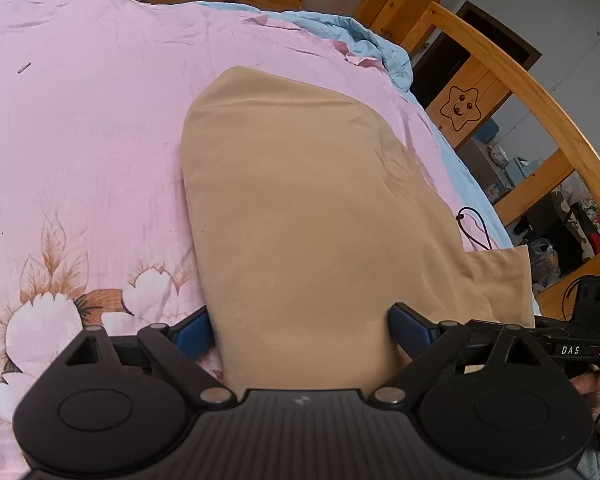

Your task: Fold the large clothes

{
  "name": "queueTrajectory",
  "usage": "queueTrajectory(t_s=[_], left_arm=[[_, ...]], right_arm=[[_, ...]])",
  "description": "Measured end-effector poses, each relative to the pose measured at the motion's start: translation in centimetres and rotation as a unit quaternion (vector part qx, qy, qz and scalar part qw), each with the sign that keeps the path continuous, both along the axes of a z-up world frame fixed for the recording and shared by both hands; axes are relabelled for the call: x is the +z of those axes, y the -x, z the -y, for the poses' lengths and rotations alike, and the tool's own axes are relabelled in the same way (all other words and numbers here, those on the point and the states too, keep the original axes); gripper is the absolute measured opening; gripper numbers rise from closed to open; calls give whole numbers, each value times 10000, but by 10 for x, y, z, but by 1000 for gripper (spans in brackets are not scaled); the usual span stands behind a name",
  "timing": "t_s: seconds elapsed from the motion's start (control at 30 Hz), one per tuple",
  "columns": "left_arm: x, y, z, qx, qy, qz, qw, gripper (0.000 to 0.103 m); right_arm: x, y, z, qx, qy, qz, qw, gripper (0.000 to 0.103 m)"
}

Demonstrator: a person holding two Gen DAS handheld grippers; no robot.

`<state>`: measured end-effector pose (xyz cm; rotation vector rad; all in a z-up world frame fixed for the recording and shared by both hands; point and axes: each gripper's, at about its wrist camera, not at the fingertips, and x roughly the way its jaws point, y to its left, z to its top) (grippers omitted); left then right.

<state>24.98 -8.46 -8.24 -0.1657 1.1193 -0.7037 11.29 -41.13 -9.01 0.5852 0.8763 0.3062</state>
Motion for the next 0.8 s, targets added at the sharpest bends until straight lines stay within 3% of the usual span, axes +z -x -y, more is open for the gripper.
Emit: queueTrajectory(t_s=[0.4,0.5,0.67,0.8], left_arm=[[2,-1,5,6,-206,25,9998,94],[5,-1,9,32,-346,69,9994,90],[17,0,21,103,-689,169,9974,80],[31,5,25,155,-849,411,9954,71]], right_arm=[[2,2,-15,-167,290,-19,9994,61],[4,4,-19,-234,406,-23,9989,54],[7,4,-23,-250,406,-59,9988,34],[14,8,-25,-393,247,6,9989,28]])
